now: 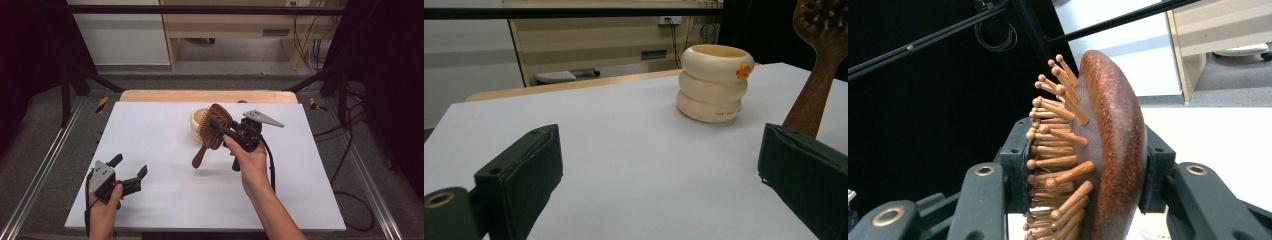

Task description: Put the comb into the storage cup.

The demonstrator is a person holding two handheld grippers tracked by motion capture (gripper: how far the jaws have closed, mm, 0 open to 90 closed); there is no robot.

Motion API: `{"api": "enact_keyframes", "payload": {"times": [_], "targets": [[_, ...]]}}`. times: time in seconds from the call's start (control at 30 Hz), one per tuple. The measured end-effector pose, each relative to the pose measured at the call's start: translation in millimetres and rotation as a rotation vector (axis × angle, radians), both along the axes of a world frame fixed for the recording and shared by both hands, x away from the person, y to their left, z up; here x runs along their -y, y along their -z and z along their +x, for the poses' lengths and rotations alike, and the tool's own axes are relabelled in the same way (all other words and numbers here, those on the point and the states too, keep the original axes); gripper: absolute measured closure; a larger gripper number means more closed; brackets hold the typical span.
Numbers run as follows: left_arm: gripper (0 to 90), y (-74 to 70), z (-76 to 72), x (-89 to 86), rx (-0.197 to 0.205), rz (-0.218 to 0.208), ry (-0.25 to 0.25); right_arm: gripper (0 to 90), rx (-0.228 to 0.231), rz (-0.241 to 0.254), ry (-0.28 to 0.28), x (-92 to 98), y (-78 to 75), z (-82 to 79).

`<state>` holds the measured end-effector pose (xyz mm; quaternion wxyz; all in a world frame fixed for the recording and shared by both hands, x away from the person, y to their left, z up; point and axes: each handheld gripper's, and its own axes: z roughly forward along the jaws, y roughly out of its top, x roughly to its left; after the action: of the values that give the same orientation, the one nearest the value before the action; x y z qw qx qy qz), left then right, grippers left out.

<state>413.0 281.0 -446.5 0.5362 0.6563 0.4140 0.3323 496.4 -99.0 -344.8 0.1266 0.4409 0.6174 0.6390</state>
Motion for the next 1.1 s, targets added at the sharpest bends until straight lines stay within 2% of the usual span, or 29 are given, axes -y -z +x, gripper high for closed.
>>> {"api": "enact_keyframes", "payload": {"times": [0.33, 0.53, 0.73, 1.03, 1.1], "targets": [[4.1, 0.5, 1.1, 1.3, 0.002, -0.001, 0.005, 51.9, 0.001, 0.004, 0.001, -5.6, -8.8, 4.4], [2.5, 1.1, 1.4, 2.2, 0.000, 0.008, 0.009, 51.9, -0.002, 0.028, 0.000, -6.3, -14.3, 7.8], [1.5, 0.8, 1.4, 0.8, 0.005, -0.002, -0.011, 51.8, 0.008, 0.024, 0.005, -8.3, -23.5, 10.4], [1.5, 2.4, 2.7, 3.2, -0.003, -0.005, 0.006, 51.8, 0.019, 0.026, 0.020, -4.9, -32.7, 6.2], [1.6, 1.8, 1.8, 4.1, 0.005, 0.000, 0.008, 51.7, 0.021, 0.034, 0.025, -2.3, -36.5, 7.8]]}}
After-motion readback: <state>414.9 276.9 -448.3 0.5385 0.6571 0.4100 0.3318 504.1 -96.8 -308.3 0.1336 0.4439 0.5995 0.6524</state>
